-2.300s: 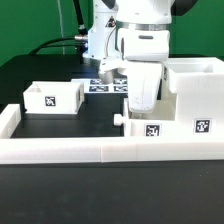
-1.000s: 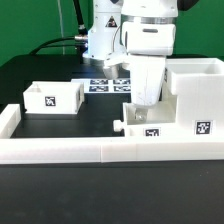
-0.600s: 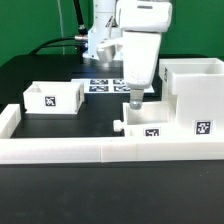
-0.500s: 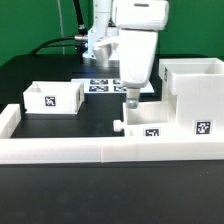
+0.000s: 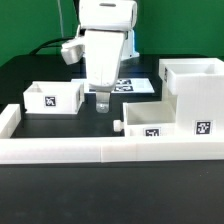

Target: Assemble drawer

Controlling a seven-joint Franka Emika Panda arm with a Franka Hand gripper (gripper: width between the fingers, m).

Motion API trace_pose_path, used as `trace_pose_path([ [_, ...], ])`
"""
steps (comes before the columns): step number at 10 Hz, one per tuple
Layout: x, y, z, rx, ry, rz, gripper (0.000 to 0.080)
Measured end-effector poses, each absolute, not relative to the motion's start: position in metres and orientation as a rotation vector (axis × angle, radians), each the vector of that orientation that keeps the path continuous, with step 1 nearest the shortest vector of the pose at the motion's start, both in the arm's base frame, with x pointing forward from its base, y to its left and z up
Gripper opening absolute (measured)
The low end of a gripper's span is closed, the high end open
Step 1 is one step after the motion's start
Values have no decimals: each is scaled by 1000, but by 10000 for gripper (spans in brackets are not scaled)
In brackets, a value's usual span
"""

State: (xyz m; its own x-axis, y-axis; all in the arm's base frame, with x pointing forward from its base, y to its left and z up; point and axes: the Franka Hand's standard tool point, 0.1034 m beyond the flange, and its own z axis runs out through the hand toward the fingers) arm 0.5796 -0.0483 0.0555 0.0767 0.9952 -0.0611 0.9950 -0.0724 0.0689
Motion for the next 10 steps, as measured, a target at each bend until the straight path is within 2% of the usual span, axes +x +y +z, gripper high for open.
trace_pose_path([
  [2,579,-65,53,2198,2130,18,649],
  [3,580,-77,44,2219,2153,64,649],
  [7,598,-87,32,2257,2239,201,649],
  [10,600,-60,26,2288,2250,234,649],
])
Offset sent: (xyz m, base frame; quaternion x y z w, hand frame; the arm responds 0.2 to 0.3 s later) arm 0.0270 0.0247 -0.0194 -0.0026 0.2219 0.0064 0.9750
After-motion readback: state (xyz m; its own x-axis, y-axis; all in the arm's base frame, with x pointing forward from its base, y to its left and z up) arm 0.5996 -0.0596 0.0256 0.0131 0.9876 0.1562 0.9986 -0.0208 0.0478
